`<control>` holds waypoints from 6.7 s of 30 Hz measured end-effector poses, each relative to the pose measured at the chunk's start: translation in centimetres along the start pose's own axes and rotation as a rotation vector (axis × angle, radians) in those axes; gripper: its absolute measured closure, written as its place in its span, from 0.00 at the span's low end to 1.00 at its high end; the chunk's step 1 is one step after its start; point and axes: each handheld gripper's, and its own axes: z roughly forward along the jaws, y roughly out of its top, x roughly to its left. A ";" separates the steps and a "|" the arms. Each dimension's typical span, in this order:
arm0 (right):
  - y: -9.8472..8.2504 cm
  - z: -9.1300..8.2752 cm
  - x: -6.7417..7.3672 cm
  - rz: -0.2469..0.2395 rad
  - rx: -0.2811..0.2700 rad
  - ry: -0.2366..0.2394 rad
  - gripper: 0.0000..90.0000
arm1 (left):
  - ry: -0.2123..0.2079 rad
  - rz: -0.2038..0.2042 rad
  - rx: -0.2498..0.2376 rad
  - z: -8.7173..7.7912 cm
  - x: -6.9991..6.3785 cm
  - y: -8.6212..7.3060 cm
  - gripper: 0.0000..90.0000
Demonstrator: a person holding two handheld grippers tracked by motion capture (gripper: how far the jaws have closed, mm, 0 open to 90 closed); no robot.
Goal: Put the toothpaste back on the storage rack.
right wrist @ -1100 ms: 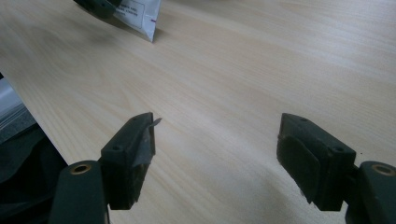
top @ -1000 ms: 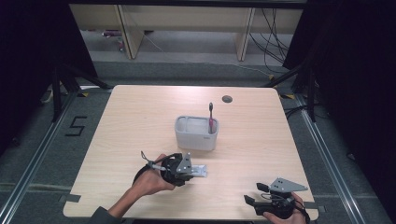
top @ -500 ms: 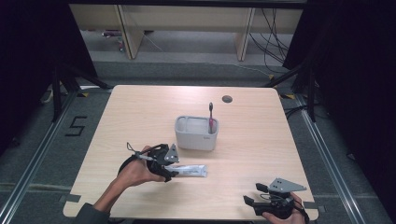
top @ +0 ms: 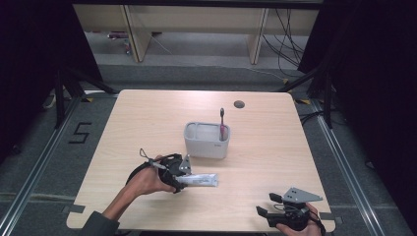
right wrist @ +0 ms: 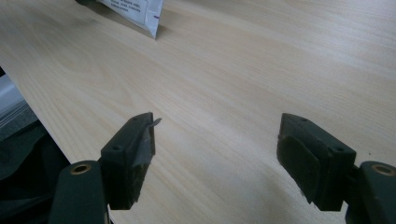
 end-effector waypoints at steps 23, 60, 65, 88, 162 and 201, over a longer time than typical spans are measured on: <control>0.0 0.0 0.0 0.001 -0.003 0.003 0.32 | -0.030 0.028 0.065 1.5 0.4 0.5 0.57; 0.0 0.0 0.0 0.002 -0.003 0.009 0.32 | -0.086 0.064 0.171 1.9 0.5 2.1 0.75; 0.0 0.0 0.0 0.002 -0.002 0.012 0.32 | -0.095 0.057 0.178 1.9 0.7 2.2 0.77; 0.0 0.0 0.0 0.008 -0.006 0.012 0.32 | -0.061 0.015 0.128 1.7 0.5 2.0 0.80; 0.0 -0.1 0.0 0.037 -0.009 0.009 0.32 | 0.243 -0.459 -0.769 -8.8 5.6 2.6 0.82; 0.0 -0.2 -0.1 0.038 -0.009 0.024 0.32 | 0.267 -0.530 -0.917 -4.2 8.1 8.2 0.81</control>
